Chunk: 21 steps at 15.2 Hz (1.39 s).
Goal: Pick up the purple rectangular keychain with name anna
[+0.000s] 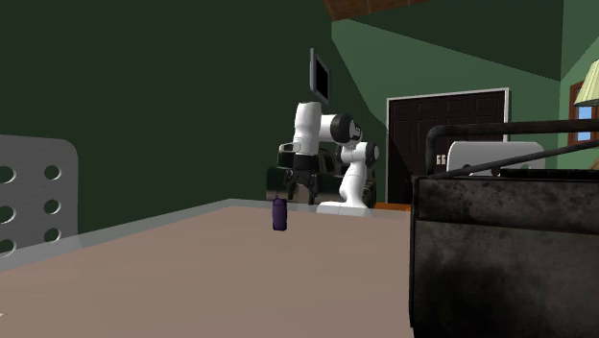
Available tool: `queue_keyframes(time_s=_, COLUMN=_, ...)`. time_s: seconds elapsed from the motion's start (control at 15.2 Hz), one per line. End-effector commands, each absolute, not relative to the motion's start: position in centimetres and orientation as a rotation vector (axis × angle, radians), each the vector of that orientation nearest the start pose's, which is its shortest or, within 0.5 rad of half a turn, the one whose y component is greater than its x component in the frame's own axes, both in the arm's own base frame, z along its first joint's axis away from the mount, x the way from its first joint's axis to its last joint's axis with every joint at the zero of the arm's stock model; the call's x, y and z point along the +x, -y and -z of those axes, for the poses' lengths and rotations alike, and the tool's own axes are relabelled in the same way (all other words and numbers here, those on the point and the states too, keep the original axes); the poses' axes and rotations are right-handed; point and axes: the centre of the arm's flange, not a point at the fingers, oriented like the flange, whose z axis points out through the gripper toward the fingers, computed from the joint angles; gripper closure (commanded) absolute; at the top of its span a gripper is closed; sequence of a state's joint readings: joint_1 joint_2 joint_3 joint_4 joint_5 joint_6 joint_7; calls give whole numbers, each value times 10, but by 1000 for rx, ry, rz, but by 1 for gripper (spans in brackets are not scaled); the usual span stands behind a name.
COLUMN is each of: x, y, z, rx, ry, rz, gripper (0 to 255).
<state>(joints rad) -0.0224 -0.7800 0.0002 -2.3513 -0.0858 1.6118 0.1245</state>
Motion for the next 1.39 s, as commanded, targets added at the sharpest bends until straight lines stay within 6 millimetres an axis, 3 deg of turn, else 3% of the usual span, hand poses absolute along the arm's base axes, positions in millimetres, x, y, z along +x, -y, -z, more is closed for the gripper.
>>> queue_keyframes(time_s=0.0, x=312, y=16, z=-595, rx=-3216, ry=-234, rz=72, gripper=0)
queue_keyframes(time_s=1.12, x=514, y=-32, z=-665, rx=-3119, ry=-91, rz=84, gripper=0)
queue_keyframes(time_s=1.32, x=514, y=-32, z=-654, rx=-3119, ry=-91, rz=84, gripper=0)
